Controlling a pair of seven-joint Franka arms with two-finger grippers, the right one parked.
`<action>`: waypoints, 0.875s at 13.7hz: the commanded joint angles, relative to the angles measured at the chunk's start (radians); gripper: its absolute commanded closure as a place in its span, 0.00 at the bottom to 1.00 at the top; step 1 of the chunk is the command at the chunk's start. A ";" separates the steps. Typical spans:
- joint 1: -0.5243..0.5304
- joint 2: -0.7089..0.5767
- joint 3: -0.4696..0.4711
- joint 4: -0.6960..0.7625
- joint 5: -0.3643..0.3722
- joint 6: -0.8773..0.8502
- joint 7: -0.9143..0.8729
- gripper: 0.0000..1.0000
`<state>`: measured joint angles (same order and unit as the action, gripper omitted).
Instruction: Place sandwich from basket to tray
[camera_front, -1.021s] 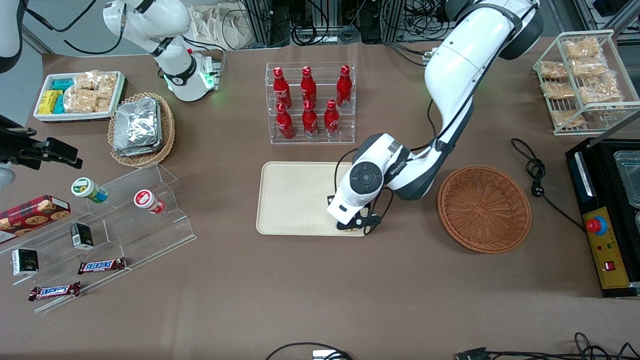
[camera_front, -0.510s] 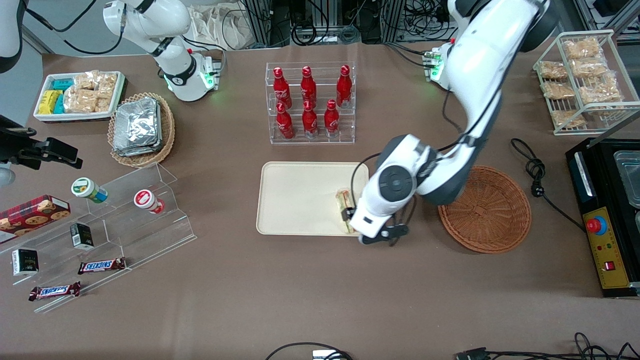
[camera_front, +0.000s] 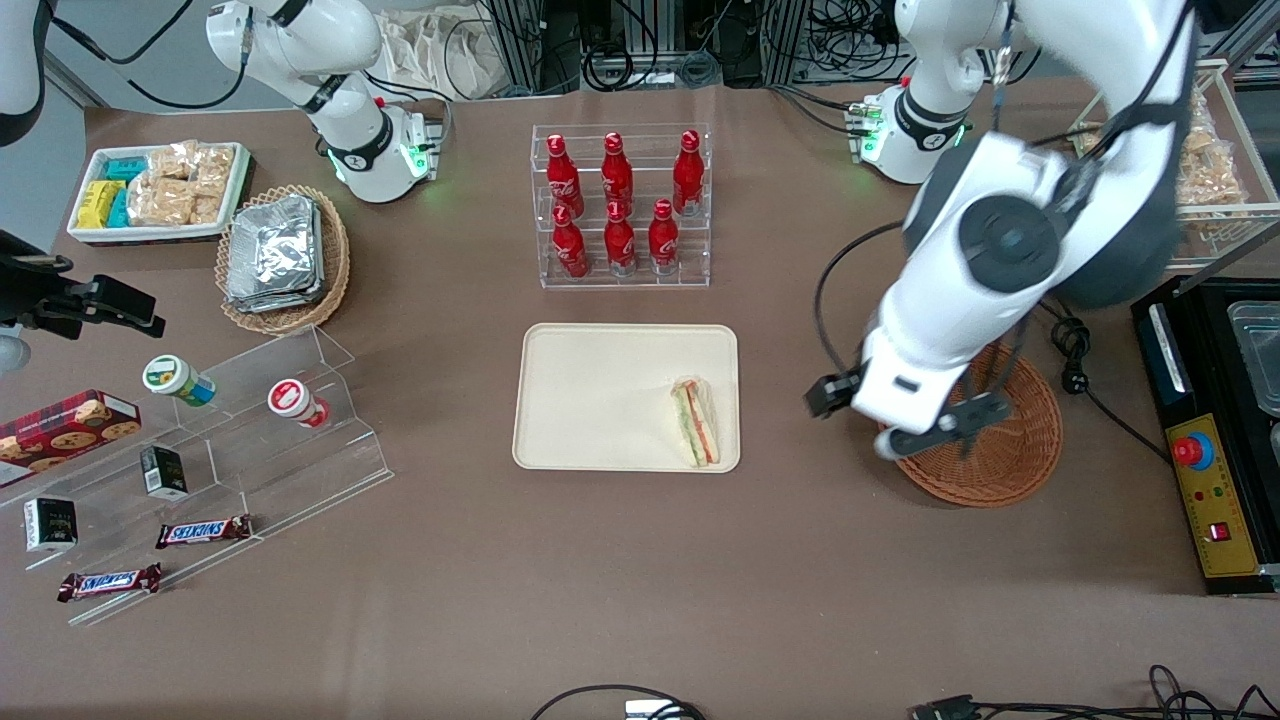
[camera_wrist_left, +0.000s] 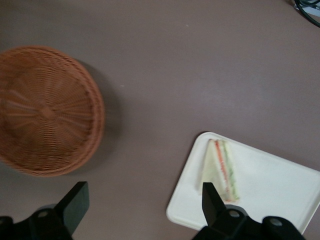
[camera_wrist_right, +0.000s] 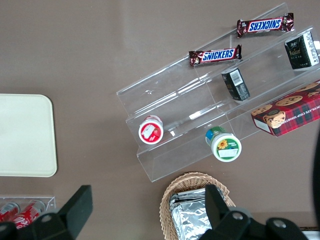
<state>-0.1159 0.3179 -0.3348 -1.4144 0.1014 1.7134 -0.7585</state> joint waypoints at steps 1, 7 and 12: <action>0.083 -0.178 -0.009 -0.153 -0.038 -0.018 0.112 0.00; 0.150 -0.379 0.117 -0.295 -0.072 -0.124 0.532 0.00; 0.154 -0.327 0.223 -0.181 -0.066 -0.184 0.790 0.00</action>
<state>0.0362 -0.0428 -0.1205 -1.6698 0.0443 1.5733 -0.0437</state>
